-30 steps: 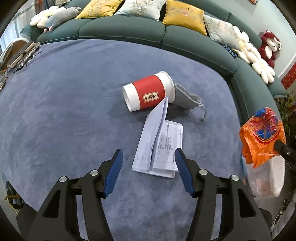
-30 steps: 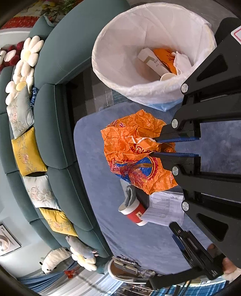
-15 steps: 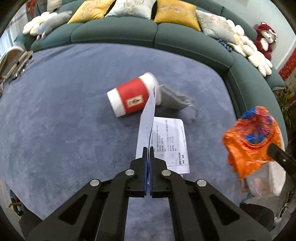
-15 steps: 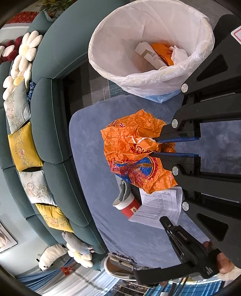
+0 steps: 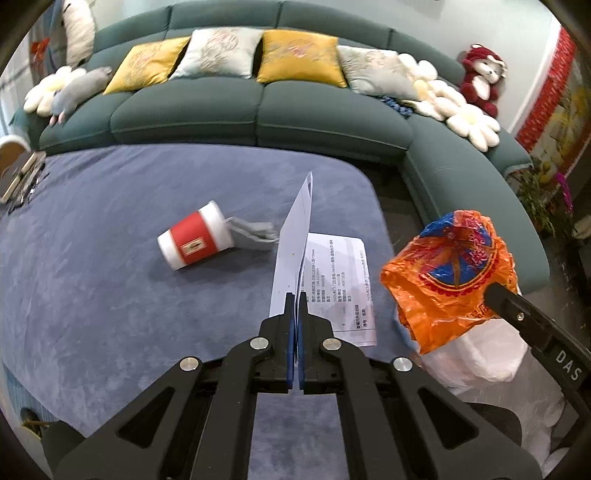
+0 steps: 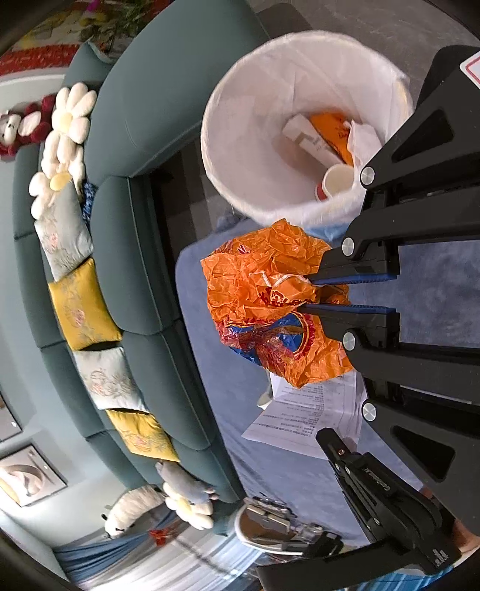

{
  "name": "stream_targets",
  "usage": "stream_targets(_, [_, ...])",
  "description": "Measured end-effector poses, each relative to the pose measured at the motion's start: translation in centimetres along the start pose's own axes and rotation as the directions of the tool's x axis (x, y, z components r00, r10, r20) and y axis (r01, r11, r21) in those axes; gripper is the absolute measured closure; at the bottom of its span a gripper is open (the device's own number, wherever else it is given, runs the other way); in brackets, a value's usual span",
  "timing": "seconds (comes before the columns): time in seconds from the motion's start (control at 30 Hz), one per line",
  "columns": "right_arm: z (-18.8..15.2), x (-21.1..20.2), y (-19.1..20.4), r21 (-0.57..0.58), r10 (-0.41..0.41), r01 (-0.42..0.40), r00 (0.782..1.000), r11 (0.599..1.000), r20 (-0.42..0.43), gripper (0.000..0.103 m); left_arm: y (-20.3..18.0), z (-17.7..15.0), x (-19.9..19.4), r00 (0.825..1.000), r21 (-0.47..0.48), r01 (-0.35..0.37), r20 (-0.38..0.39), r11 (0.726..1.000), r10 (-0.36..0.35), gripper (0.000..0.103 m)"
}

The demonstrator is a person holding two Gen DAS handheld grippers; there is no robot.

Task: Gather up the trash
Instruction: 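Carry the orange bag and receipt over the bin and open the left gripper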

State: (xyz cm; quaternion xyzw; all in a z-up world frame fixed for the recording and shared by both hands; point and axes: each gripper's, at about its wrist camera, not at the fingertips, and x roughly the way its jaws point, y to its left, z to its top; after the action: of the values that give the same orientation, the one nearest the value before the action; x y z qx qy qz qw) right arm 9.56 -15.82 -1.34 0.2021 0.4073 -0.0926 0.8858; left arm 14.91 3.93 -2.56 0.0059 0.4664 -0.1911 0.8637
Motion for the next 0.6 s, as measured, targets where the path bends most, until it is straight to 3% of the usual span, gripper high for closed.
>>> stream_targets(0.6, [-0.9, -5.4, -7.7, 0.113, -0.058, 0.048, 0.995, 0.992, 0.084, 0.094, -9.4, -0.6, -2.0, 0.997, 0.148, 0.072, 0.022, 0.986, -0.076, 0.103])
